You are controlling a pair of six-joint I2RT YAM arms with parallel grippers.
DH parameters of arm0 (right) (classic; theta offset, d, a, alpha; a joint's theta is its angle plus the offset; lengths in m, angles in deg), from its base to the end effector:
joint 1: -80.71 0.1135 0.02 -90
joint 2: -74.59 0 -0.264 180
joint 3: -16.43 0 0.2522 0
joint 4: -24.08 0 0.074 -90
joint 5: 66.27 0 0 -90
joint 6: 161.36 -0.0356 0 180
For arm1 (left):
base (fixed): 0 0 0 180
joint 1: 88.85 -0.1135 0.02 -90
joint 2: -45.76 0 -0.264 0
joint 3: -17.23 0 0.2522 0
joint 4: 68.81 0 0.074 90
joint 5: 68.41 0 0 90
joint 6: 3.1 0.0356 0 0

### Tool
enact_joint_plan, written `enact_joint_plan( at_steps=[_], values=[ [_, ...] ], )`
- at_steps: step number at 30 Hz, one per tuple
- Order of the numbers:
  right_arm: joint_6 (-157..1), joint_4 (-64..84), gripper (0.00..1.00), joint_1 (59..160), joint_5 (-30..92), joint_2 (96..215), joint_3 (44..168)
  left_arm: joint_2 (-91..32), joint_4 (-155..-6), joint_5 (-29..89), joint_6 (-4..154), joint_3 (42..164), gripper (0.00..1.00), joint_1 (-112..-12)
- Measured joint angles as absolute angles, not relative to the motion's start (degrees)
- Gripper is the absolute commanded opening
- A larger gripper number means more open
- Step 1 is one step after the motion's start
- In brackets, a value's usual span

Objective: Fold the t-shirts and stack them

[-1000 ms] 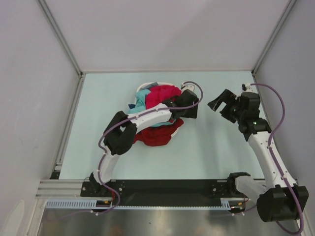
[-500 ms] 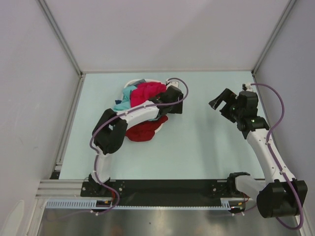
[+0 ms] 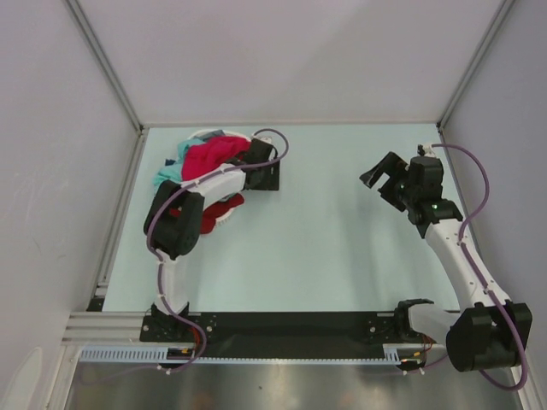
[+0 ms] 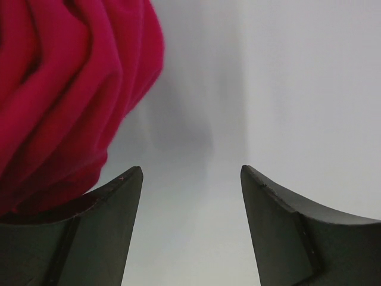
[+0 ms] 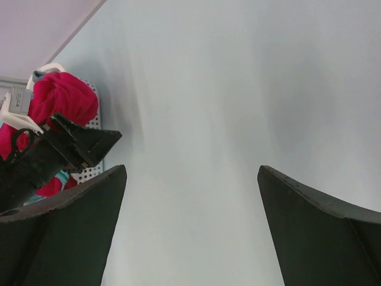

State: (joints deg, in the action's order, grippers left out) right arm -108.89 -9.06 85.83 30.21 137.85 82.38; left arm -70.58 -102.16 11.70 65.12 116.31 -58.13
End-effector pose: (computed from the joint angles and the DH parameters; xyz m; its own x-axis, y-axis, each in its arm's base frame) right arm 0.2461 0.0261 0.3057 -0.5133 0.5617 -0.6488 0.1603 0.8055 0.5705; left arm 0.3876 -0.2232 0.1910 -0.7689 0.0317 -0.6385 0.1338 0.9846 -0.1122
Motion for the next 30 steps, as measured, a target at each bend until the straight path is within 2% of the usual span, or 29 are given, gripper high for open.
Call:
enact_joint_plan(
  at_steps=[10, 15, 24, 30],
  values=[
    [-109.00, -8.32, 1.00, 86.75, 29.97, 138.92, 82.38, -73.05, -107.91, 15.94, 75.02, 119.24, 0.75, -69.13],
    [-109.09, -8.40, 1.00, 86.95, 29.42, 139.34, 82.66, -78.45, -109.92, 17.32, 76.64, 127.68, 0.76, -73.35],
    [-109.29, -9.21, 1.00, 87.36, 27.91, 140.19, 84.63, -92.68, -116.19, 15.85, 78.32, 150.25, 0.80, -76.56],
    [-109.53, -10.02, 1.00, 88.13, 26.86, 141.44, 86.33, -95.06, -117.77, 20.40, 78.03, 156.77, 0.79, -80.54]
  ],
)
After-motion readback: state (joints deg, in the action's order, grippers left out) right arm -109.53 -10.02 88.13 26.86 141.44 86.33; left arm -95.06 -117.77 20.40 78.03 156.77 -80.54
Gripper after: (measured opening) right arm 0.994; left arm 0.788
